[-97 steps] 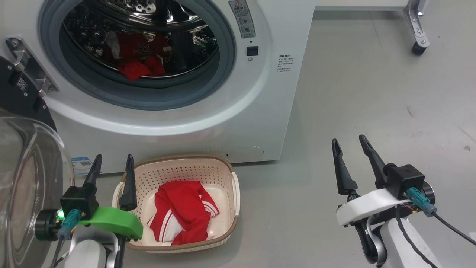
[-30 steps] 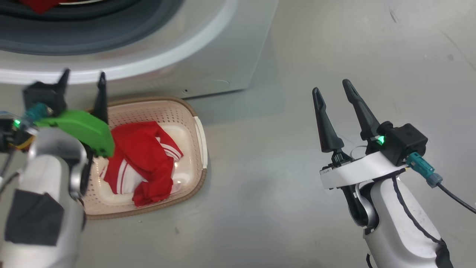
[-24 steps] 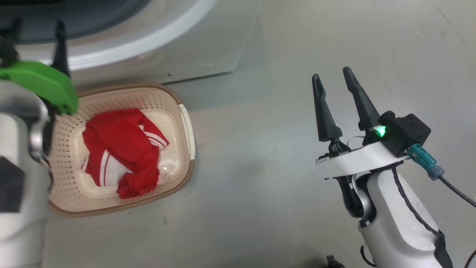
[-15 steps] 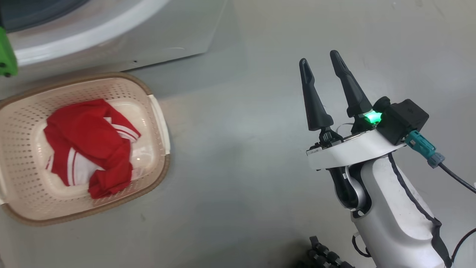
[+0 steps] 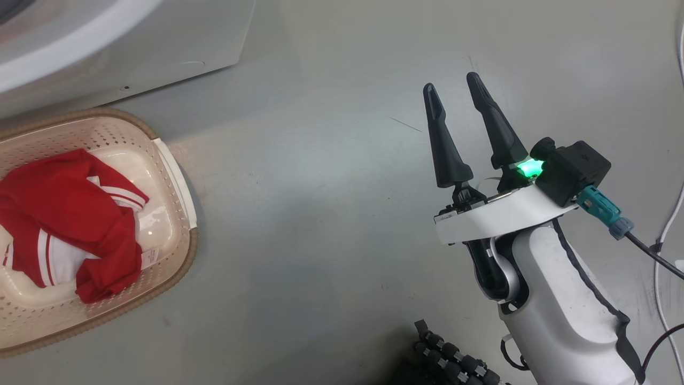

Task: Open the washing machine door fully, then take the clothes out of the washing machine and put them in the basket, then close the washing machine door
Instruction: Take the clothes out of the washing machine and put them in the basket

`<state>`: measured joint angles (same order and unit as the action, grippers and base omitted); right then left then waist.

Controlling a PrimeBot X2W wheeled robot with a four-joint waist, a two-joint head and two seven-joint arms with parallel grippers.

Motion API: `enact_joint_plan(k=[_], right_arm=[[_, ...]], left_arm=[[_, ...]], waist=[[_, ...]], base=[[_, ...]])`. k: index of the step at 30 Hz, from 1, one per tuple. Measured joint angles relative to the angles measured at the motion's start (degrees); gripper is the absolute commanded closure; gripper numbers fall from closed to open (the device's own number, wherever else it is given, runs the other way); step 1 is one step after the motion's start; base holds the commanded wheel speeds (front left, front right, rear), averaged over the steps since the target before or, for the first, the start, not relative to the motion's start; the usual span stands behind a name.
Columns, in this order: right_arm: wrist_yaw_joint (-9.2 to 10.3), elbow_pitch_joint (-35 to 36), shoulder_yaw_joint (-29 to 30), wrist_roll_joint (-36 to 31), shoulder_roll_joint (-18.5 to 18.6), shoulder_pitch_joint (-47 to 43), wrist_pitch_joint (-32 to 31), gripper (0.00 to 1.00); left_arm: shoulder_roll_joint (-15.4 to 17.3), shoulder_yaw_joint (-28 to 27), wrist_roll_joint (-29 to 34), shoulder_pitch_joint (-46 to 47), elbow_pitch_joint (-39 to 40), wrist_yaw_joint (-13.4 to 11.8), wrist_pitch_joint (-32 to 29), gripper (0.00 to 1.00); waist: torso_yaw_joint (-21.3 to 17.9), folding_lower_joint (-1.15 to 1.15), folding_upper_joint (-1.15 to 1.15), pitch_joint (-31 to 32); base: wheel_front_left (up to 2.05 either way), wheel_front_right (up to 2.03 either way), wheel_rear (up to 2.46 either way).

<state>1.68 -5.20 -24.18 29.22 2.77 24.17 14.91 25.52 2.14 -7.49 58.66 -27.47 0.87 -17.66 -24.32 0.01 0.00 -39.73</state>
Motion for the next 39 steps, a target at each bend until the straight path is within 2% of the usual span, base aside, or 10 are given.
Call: enact_joint_plan(k=[7,15,21,22,23,24,25,34,39], right_arm=[[0.44,0.1,-0.4,0.0,0.0,0.0,0.0,0.00],[0.57,0.2,-0.9,0.0,0.0,0.6,0.0,0.00],[0.58,0.3,-0.9,0.4,0.0,1.3,0.0,0.00],[0.58,0.3,-0.9,0.5,0.0,1.3,0.0,0.00],[0.59,0.3,-0.9,0.5,0.0,1.3,0.0,0.00],[0.59,0.3,-0.9,0.5,0.0,1.3,0.0,0.00],[0.59,0.3,-0.9,0.5,0.0,1.3,0.0,0.00],[0.99,0.2,-0.7,0.6,0.0,1.7,0.0,0.00],[0.99,0.2,-0.6,0.5,0.0,2.5,0.0,0.00]], left_arm=[[2.8,-0.8,0.4,2.7,-3.6,0.0,-3.8,0.00],[3.6,-2.1,-0.7,4.2,-7.7,0.5,-10.4,0.00],[3.8,-2.1,-1.1,6.1,-8.8,0.7,-13.1,0.00],[3.9,-2.1,-1.1,6.3,-8.9,0.7,-13.4,0.05],[4.0,-2.1,-1.0,6.4,-8.9,0.7,-13.5,0.45],[4.2,-2.2,-1.0,6.6,-9.0,0.7,-13.5,0.60],[4.3,-2.3,-1.1,6.8,-9.0,0.7,-13.5,1.00],[4.5,-2.3,-1.1,8.3,-9.0,0.7,-14.0,1.00],[4.4,-1.8,-1.1,8.4,-8.2,1.3,-12.2,1.00]], waist=[[-0.7,0.00,0.00,-0.6],[-0.8,0.00,0.00,-1.3],[-0.9,0.00,0.00,-1.6],[-0.9,0.00,0.00,-1.6],[-0.9,0.00,0.00,-1.7],[-0.9,0.00,0.00,-1.7],[-1.0,0.00,0.00,-1.7],[-1.1,-0.01,0.00,-1.9],[-0.7,0.00,0.00,-1.7]], base=[[0.00,0.00,0.00],[0.00,0.00,0.00],[0.00,0.00,0.00],[0.00,0.00,0.00],[0.00,0.00,0.00],[0.00,0.00,0.00],[0.00,0.00,0.00],[0.00,0.00,0.00],[0.00,0.00,0.00]])
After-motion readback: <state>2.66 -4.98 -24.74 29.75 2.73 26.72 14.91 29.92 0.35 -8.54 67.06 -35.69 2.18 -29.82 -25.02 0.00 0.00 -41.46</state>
